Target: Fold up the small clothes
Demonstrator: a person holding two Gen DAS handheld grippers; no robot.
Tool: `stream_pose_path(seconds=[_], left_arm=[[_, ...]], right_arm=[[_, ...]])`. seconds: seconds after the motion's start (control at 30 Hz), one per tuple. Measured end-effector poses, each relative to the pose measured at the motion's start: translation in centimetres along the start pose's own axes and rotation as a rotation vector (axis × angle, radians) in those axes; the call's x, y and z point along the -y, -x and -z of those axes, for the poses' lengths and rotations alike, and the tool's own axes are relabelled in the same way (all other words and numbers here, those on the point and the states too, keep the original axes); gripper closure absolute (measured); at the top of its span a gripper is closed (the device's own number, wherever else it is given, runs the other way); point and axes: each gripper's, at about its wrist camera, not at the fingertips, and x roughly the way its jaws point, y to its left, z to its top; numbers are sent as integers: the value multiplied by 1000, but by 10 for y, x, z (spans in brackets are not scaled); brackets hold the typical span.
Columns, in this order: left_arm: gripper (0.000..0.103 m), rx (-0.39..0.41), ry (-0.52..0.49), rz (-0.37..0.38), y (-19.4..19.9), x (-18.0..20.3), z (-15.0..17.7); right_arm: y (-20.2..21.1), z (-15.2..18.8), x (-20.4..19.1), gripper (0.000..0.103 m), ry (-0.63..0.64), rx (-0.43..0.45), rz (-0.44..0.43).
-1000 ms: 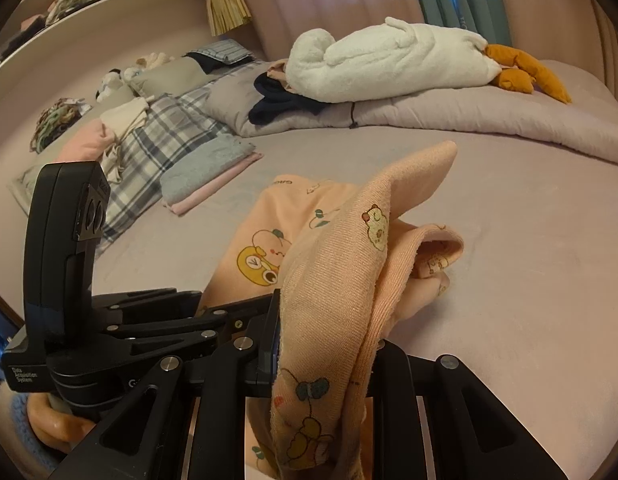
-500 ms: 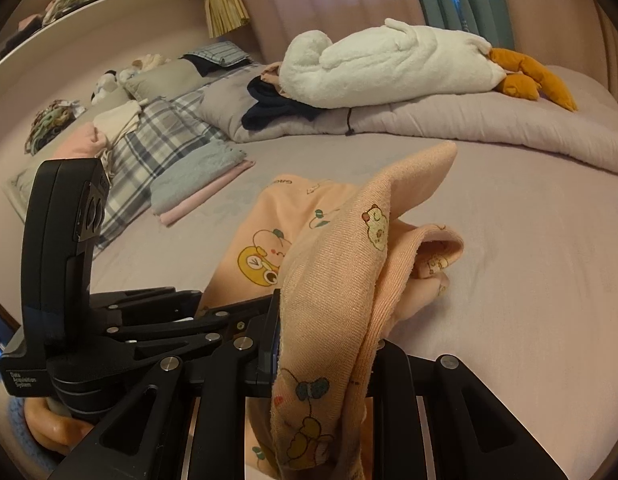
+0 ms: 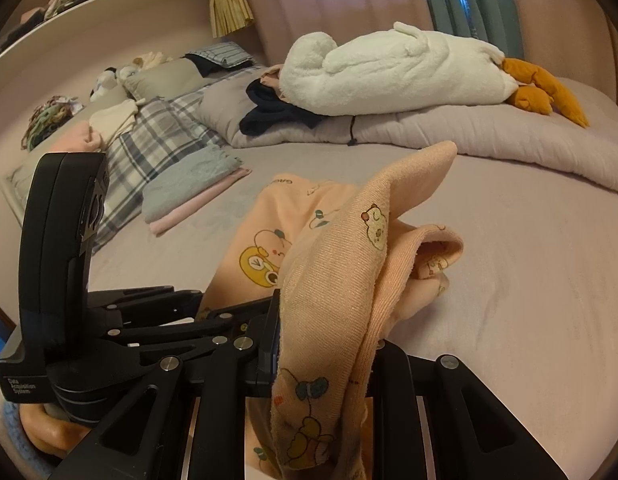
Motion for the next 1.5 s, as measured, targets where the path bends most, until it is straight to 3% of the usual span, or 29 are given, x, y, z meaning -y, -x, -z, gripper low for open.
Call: stream_pose_path(seconds=[0.43, 1.03, 1.23, 1.5], left_arm=[[79, -30, 3, -16, -29, -11, -22], [79, -86, 22, -34, -62, -18, -27], [73, -104, 27, -54, -68, -23, -25], [63, -103, 29, -80, -67, -27, -21]], right_arm=[[-31, -16, 18, 80, -19, -14, -6], [-62, -20, 39, 80, -43, -66, -10], [-66, -20, 50, 80, -72, -98, 1], [-73, -12, 83, 79, -236, -169, -41]])
